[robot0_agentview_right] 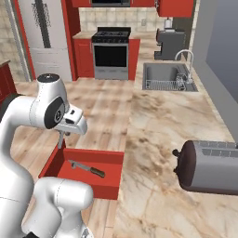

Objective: Pick up the metallic utensils from the counter and place them in the open drawer. Make sure not to pick up any wooden utensils.

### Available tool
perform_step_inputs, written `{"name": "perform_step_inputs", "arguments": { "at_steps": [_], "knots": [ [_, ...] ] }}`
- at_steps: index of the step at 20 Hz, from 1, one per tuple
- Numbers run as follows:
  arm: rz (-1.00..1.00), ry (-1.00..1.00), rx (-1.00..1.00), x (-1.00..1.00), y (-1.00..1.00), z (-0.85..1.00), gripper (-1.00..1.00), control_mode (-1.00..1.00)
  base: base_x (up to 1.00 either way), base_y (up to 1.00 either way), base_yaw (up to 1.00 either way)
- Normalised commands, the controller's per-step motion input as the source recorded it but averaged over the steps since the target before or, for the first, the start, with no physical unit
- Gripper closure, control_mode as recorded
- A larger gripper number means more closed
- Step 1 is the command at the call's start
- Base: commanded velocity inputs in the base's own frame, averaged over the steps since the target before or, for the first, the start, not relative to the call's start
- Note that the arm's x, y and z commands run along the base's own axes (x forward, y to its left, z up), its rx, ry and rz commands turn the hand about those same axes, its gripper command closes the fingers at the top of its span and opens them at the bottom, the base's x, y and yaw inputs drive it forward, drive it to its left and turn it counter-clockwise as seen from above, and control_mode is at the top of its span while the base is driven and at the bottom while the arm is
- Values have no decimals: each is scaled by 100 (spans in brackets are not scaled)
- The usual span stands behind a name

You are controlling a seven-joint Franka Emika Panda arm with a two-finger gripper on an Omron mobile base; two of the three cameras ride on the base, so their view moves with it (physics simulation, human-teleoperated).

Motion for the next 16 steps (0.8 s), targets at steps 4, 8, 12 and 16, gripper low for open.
{"name": "perform_step_inputs", "arguments": {
  "at_steps": [4,8,12,16],
  "knots": [
    [0,0,0,0,0,0,100,100,18,0,0],
    [0,0,0,0,0,0,100,100,0,0,0],
    [0,0,0,0,0,0,100,100,0,0,0],
    [0,0,0,0,0,0,100,100,0,0,0]
  ]
}}
